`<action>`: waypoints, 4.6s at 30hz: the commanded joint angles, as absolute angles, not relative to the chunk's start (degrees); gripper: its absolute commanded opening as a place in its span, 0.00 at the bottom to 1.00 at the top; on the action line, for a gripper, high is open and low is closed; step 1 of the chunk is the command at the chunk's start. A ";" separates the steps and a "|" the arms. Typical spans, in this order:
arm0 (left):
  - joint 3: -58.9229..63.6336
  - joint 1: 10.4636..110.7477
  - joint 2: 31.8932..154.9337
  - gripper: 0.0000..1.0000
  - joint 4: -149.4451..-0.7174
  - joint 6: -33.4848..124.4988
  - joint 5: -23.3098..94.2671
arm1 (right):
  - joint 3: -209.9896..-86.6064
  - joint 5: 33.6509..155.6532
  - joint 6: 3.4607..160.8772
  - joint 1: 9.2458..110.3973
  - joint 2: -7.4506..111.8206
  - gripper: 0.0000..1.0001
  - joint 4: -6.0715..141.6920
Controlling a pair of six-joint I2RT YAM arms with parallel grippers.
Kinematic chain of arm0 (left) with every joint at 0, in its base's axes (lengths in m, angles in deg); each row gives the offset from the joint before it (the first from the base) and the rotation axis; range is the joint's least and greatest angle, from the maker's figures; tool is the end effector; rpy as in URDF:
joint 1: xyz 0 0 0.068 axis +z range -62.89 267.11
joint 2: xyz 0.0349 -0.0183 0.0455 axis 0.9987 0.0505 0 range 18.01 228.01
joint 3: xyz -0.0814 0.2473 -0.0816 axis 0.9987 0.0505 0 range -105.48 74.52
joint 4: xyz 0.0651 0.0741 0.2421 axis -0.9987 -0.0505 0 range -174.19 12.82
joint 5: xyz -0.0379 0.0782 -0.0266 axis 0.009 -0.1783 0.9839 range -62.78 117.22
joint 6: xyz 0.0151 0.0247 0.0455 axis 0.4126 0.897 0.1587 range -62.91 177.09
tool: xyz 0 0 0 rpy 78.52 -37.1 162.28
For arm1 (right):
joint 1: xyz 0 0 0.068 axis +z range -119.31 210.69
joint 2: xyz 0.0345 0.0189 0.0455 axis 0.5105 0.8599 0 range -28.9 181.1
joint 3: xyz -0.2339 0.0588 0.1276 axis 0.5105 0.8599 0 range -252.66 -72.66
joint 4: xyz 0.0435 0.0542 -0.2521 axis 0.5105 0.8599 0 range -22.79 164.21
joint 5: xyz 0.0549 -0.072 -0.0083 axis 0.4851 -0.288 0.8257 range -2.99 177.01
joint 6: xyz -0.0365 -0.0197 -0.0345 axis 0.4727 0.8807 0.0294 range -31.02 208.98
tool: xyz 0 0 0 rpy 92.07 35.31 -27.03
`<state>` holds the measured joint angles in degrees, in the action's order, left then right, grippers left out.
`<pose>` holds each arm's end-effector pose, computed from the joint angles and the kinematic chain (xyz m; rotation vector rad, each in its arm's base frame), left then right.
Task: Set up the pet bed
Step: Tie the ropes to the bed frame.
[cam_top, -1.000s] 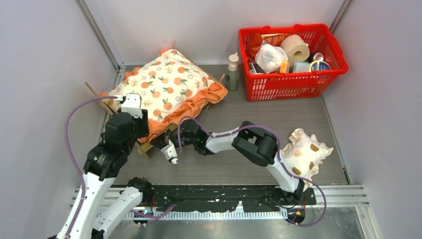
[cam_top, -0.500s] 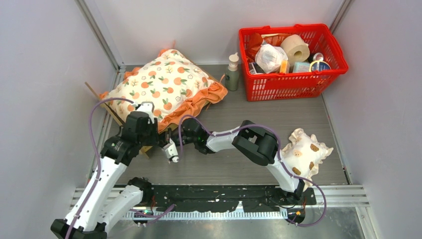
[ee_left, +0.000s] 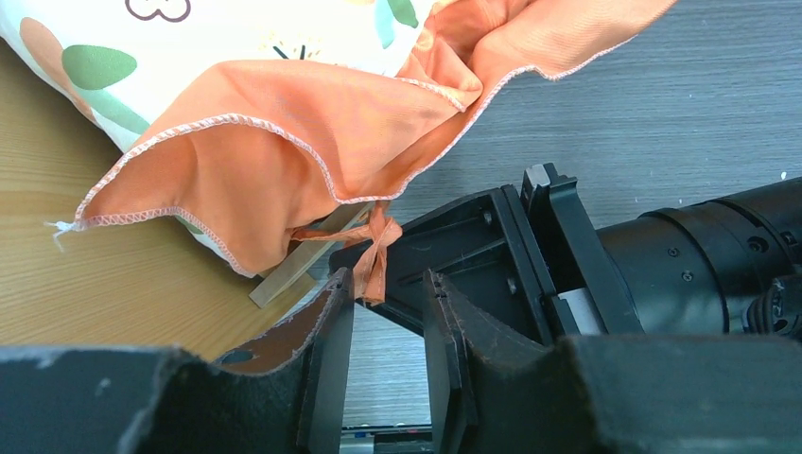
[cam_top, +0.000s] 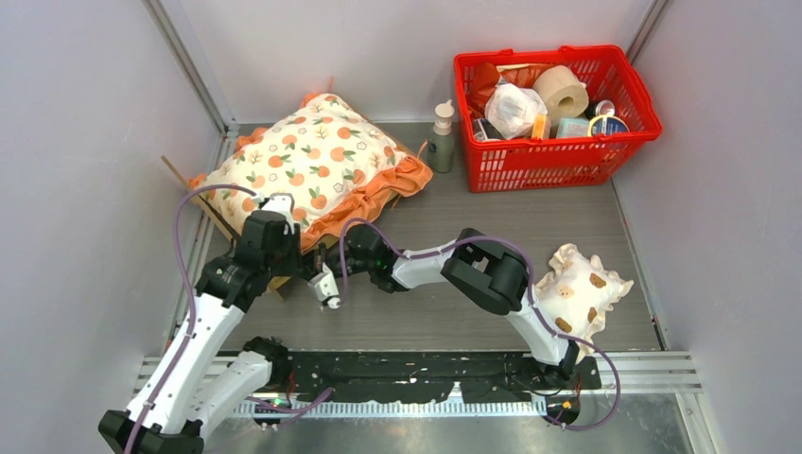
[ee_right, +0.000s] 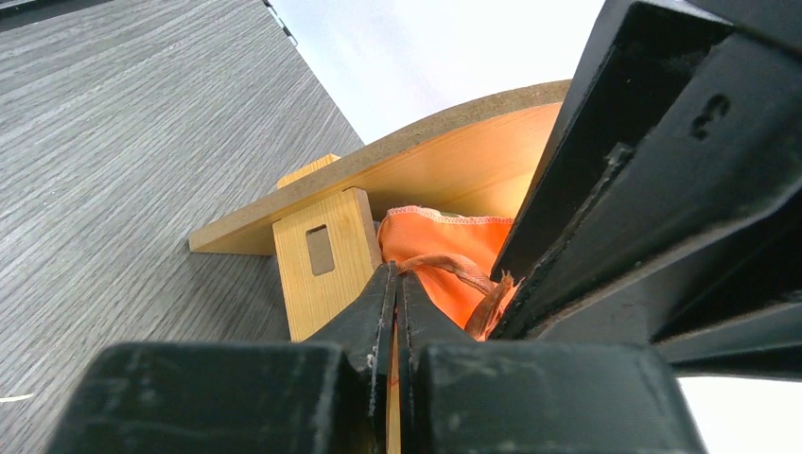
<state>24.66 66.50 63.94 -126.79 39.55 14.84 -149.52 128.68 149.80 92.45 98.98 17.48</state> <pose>0.1456 -0.0466 0.3020 -0.0407 2.3451 -0.0717 0.2080 0.4372 0.1669 -1.6018 0.2337 0.5895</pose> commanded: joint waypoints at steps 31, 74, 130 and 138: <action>23.49 66.80 63.99 0.00 -125.62 44.78 13.39 | -150.00 129.52 150.62 92.33 94.80 0.05 15.02; 25.83 66.80 62.22 0.00 -122.67 45.31 9.19 | -145.50 119.68 162.00 91.95 95.47 0.10 20.81; 27.68 66.80 63.98 0.00 -119.55 46.41 9.35 | -126.89 81.65 97.04 102.15 91.28 0.43 -7.53; 27.86 66.80 64.24 0.00 -119.60 46.21 9.72 | -130.22 89.84 83.35 96.60 99.51 0.44 -14.48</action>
<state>27.63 66.55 64.40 -121.87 45.71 9.31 -126.90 86.56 92.32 97.87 96.31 -11.85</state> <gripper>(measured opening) 0.011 0.442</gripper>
